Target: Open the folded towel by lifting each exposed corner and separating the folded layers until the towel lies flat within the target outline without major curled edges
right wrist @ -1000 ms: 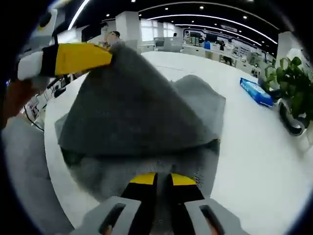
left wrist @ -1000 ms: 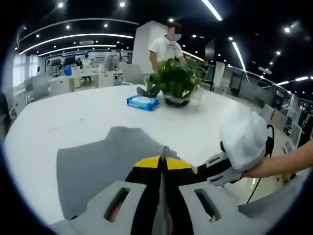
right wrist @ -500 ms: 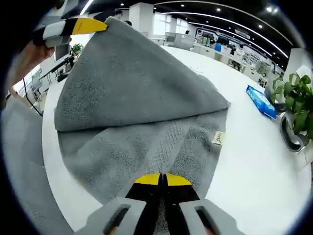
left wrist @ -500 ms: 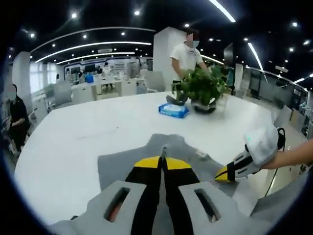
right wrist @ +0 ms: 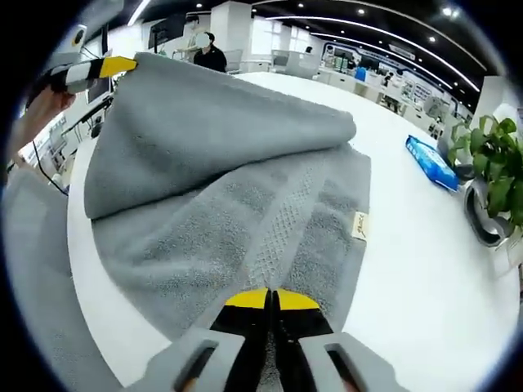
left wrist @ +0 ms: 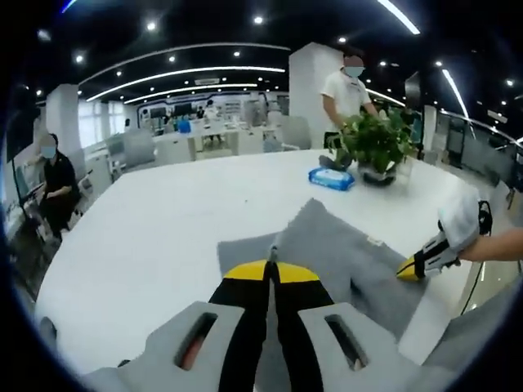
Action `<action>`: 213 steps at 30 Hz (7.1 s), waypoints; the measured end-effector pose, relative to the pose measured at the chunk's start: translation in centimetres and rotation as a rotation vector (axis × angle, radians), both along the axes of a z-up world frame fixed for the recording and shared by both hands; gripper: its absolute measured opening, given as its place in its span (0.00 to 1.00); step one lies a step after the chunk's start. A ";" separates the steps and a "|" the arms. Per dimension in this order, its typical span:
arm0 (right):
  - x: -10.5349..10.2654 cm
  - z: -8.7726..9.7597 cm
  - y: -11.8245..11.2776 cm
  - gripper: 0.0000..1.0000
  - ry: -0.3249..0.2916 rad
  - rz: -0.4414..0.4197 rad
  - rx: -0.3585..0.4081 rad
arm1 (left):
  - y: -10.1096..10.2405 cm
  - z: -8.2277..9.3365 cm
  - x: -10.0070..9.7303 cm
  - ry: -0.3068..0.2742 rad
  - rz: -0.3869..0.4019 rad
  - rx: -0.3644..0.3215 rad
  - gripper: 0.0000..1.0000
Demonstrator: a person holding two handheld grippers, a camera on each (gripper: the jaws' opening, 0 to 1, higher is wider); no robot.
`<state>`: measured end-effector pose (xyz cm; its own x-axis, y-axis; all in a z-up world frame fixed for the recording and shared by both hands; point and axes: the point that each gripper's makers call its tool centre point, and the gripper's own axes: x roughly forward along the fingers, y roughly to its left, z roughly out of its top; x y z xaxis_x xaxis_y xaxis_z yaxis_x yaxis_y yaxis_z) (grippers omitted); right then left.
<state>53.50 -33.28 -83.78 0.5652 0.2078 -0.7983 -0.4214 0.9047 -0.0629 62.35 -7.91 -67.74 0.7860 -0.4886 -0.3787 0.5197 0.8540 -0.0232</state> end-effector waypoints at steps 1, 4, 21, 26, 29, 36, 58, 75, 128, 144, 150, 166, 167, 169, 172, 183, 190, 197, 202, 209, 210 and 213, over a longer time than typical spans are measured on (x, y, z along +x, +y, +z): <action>0.0 0.0 -0.2 0.00 0.002 -0.004 -0.007 | 0.4 -0.1 0.0 0.002 0.010 -0.005 0.01; -0.2 0.0 -1.1 0.00 0.007 -0.014 -0.024 | 1.7 -0.5 0.0 0.010 0.047 -0.014 0.01; -0.5 0.1 -3.3 0.00 0.012 -0.070 0.003 | 8.3 -2.9 -0.1 0.061 0.199 -0.064 0.01; -0.6 0.1 -3.6 0.00 0.015 -0.083 -0.007 | 10.0 -3.6 -0.2 0.071 0.235 -0.067 0.01; -0.8 0.1 -4.0 0.00 0.024 -0.086 -0.024 | 11.0 -4.2 -0.3 0.087 0.259 -0.072 0.01; -1.3 0.1 -5.3 0.00 0.023 -0.114 -0.037 | 13.8 -6.2 -1.2 0.138 0.330 -0.080 0.01; -1.7 0.0 -7.8 0.00 0.008 -0.195 -0.022 | 22.2 -6.8 0.0 0.222 0.497 -0.040 0.01; -3.8 0.1 -9.0 0.00 -0.021 -0.264 -0.049 | 25.7 -9.5 -2.0 0.317 0.553 -0.020 0.01; 5.2 1.4 -4.1 0.21 -0.091 -0.172 0.111 | 13.1 -10.3 6.2 0.307 0.207 -0.067 0.09; 5.2 0.7 -4.8 0.16 -0.096 -0.175 0.091 | 13.3 -15.4 5.9 0.434 0.241 0.038 0.05; 5.5 0.6 -4.9 0.14 -0.089 -0.176 0.077 | 13.6 -15.0 6.3 0.391 0.248 0.034 0.03; 8.0 0.6 -6.3 0.04 -0.112 -0.174 0.024 | 15.8 -14.9 8.6 0.366 0.317 0.048 0.03; 8.2 0.6 -6.5 0.03 -0.116 -0.176 0.017 | 15.9 -14.9 8.8 0.364 0.321 0.050 0.03; 8.6 0.6 -6.9 0.03 -0.121 -0.183 0.005 | 16.3 -14.9 9.1 0.364 0.329 0.051 0.03; 9.2 0.6 -7.5 0.02 -0.131 -0.192 -0.020 | 16.8 -15.0 9.6 0.364 0.339 0.055 0.03; 11.3 0.7 -10.4 0.01 -0.150 -0.233 -0.077 | 18.5 -15.1 11.0 0.358 0.389 0.061 0.03; 11.9 0.7 -11.8 0.01 -0.158 -0.262 -0.084 | 19.4 -15.1 11.5 0.351 0.412 0.057 0.03; 12.4 0.6 -12.5 0.01 -0.174 -0.266 -0.079 | 19.5 -15.1 12.1 0.342 0.413 0.052 0.03; 13.0 0.6 -12.6 0.01 -0.186 -0.300 -0.053 | 19.2 -15.1 12.9 0.330 0.409 0.054 0.02; 13.6 0.6 -12.7 0.01 -0.196 -0.336 -0.021 | 18.8 -15.1 14.4 0.316 0.399 0.052 0.02; 13.8 0.6 -12.7 0.01 -0.198 -0.332 -0.029 | 18.8 -15.1 14.6 0.315 0.397 0.052 0.02; 14.2 0.6 -12.8 0.01 -0.203 -0.328 -0.041 | 18.6 -15.1 15.3 0.307 0.391 0.053 0.02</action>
<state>67.69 -46.06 -83.21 0.7437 -0.0401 -0.6673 -0.0856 0.9843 -0.1546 77.61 10.71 -82.84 0.7546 -0.1538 -0.6379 0.1367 0.9877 -0.0764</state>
